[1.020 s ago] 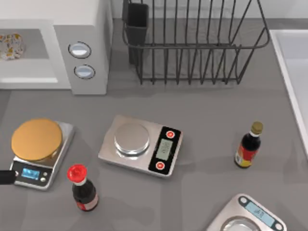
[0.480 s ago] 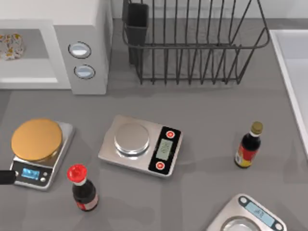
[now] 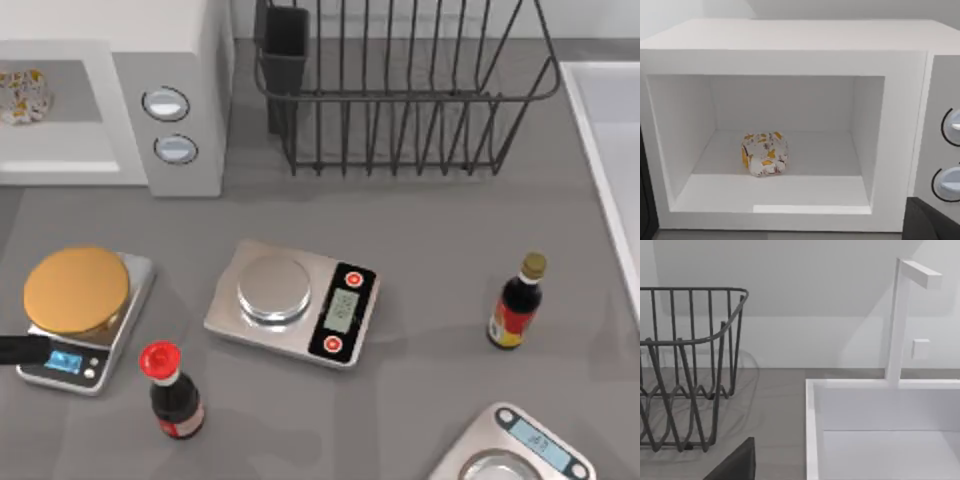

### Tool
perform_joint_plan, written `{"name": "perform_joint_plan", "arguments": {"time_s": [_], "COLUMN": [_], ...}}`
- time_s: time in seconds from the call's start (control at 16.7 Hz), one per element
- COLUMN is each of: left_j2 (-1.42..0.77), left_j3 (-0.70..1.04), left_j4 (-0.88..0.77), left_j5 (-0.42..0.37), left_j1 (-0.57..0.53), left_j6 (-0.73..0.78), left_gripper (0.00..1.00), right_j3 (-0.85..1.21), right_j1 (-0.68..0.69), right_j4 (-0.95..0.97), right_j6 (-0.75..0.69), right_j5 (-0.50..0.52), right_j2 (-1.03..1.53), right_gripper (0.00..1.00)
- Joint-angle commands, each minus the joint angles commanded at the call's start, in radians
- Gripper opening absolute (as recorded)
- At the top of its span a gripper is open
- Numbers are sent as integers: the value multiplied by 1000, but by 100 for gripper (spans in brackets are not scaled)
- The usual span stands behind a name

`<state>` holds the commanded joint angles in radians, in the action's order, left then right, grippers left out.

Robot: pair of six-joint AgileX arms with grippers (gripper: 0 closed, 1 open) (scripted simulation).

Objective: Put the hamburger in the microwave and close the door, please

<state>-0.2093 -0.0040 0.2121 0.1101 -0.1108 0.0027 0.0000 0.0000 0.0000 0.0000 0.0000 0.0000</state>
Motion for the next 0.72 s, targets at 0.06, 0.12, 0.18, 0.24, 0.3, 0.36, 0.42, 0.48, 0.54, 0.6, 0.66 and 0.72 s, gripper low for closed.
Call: {"name": "perform_joint_plan", "arguments": {"time_s": [0.06, 0.12, 0.18, 0.24, 0.3, 0.36, 0.42, 0.48, 0.54, 0.6, 0.66, 0.72], "left_j2": [-34, -64, -89, -108, -118, -120, -120, -120, -117, -116, -113, -108], "left_j3": [-1, -1, -1, -2, -2, -2, -2, -2, -2, 0, 7, 17], "left_j4": [35, 66, 92, 111, 122, 124, 124, 124, 121, 118, 108, 94], "left_j5": [18, 34, 47, 57, 62, 63, 63, 63, 61, 59, 54, 46], "left_j1": [-18, -34, -47, -57, -62, -63, -63, -63, -60, -58, -53, -45], "left_j6": [1, 1, 2, 2, 3, 3, 3, 3, 2, 2, 2, 2], "left_gripper": [0, 0, 0, 0, 0, 0, 0, 0, 0, 0, 0, 0], "right_j3": [0, 0, 0, 0, 0, 0, 0, 0, 0, 0, 0, 0], "right_j1": [0, 0, 0, 0, 0, 0, 0, 0, 0, 0, 0, 0], "right_j4": [0, 0, 0, 0, 0, 0, 0, 0, 0, 0, 0, 0], "right_j6": [0, 0, 0, 0, 0, 0, 0, 0, 0, 0, 0, 0], "right_j5": [0, 0, 0, 0, 0, 0, 0, 0, 0, 0, 0, 0], "right_j2": [0, 0, 0, 0, 0, 0, 0, 0, 0, 0, 0, 0], "right_gripper": [100, 100, 100, 100, 100, 100, 100, 100, 100, 100, 100, 100]}}
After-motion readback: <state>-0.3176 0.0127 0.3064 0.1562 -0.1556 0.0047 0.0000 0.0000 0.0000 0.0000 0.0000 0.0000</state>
